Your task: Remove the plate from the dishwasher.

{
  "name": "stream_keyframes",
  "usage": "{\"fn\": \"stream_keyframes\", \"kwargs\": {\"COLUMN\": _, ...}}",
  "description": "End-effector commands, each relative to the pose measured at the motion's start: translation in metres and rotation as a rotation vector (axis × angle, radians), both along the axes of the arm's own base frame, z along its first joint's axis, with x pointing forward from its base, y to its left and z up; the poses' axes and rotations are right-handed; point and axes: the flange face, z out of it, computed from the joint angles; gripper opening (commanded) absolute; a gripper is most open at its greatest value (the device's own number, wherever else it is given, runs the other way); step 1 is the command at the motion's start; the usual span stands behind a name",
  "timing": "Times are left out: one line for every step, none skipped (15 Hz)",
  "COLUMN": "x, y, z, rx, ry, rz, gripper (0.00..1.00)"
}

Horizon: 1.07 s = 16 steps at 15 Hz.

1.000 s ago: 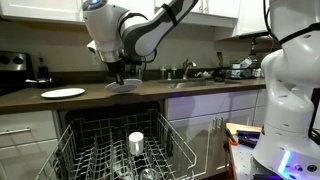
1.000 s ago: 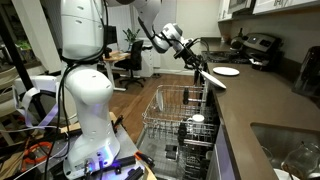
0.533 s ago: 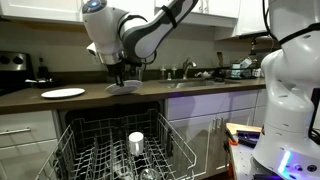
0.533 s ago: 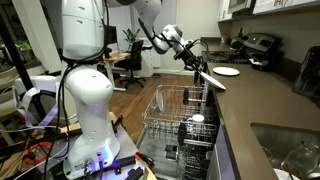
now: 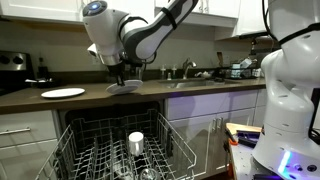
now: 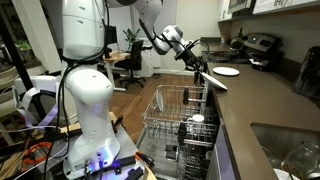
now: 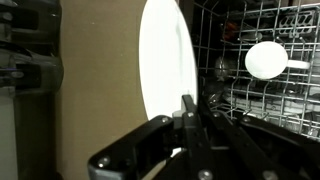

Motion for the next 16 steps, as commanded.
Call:
{"fn": "stream_keyframes", "kwargs": {"x": 0.004, "y": -0.012, "z": 0.004, "rx": -0.053, "ry": -0.036, "rz": -0.002, "gripper": 0.01}}
{"fn": "stream_keyframes", "kwargs": {"x": 0.005, "y": -0.016, "z": 0.004, "rx": -0.061, "ry": -0.041, "rz": 0.002, "gripper": 0.01}}
{"fn": "stream_keyframes", "kwargs": {"x": 0.006, "y": -0.019, "z": 0.004, "rx": -0.069, "ry": -0.047, "rz": 0.006, "gripper": 0.01}}
{"fn": "stream_keyframes", "kwargs": {"x": 0.008, "y": -0.023, "z": 0.004, "rx": -0.073, "ry": -0.054, "rz": 0.011, "gripper": 0.01}}
{"fn": "stream_keyframes", "kwargs": {"x": 0.009, "y": -0.026, "z": 0.003, "rx": -0.078, "ry": -0.061, "rz": 0.015, "gripper": 0.01}}
{"fn": "stream_keyframes", "kwargs": {"x": 0.011, "y": -0.030, "z": 0.003, "rx": -0.083, "ry": -0.069, "rz": 0.018, "gripper": 0.01}}
{"fn": "stream_keyframes", "kwargs": {"x": 0.012, "y": -0.034, "z": 0.002, "rx": -0.079, "ry": -0.078, "rz": 0.023, "gripper": 0.01}}
{"fn": "stream_keyframes", "kwargs": {"x": 0.014, "y": -0.037, "z": 0.001, "rx": -0.080, "ry": -0.085, "rz": 0.026, "gripper": 0.01}}
{"fn": "stream_keyframes", "kwargs": {"x": 0.016, "y": -0.041, "z": 0.000, "rx": -0.078, "ry": -0.094, "rz": 0.028, "gripper": 0.01}}
{"fn": "stream_keyframes", "kwargs": {"x": 0.018, "y": -0.045, "z": -0.001, "rx": -0.073, "ry": -0.101, "rz": 0.033, "gripper": 0.01}}
{"fn": "stream_keyframes", "kwargs": {"x": 0.021, "y": -0.049, "z": -0.003, "rx": -0.065, "ry": -0.104, "rz": 0.037, "gripper": 0.01}}
{"fn": "stream_keyframes", "kwargs": {"x": 0.015, "y": -0.041, "z": -0.007, "rx": -0.061, "ry": -0.062, "rz": 0.023, "gripper": 0.06}}
{"fn": "stream_keyframes", "kwargs": {"x": 0.017, "y": -0.045, "z": -0.009, "rx": -0.057, "ry": -0.066, "rz": 0.025, "gripper": 0.06}}
{"fn": "stream_keyframes", "kwargs": {"x": 0.017, "y": -0.047, "z": -0.010, "rx": -0.055, "ry": -0.068, "rz": 0.025, "gripper": 0.06}}
{"fn": "stream_keyframes", "kwargs": {"x": 0.018, "y": -0.048, "z": -0.011, "rx": -0.055, "ry": -0.067, "rz": 0.024, "gripper": 0.06}}
{"fn": "stream_keyframes", "kwargs": {"x": 0.018, "y": -0.048, "z": -0.011, "rx": -0.055, "ry": -0.067, "rz": 0.024, "gripper": 0.06}}
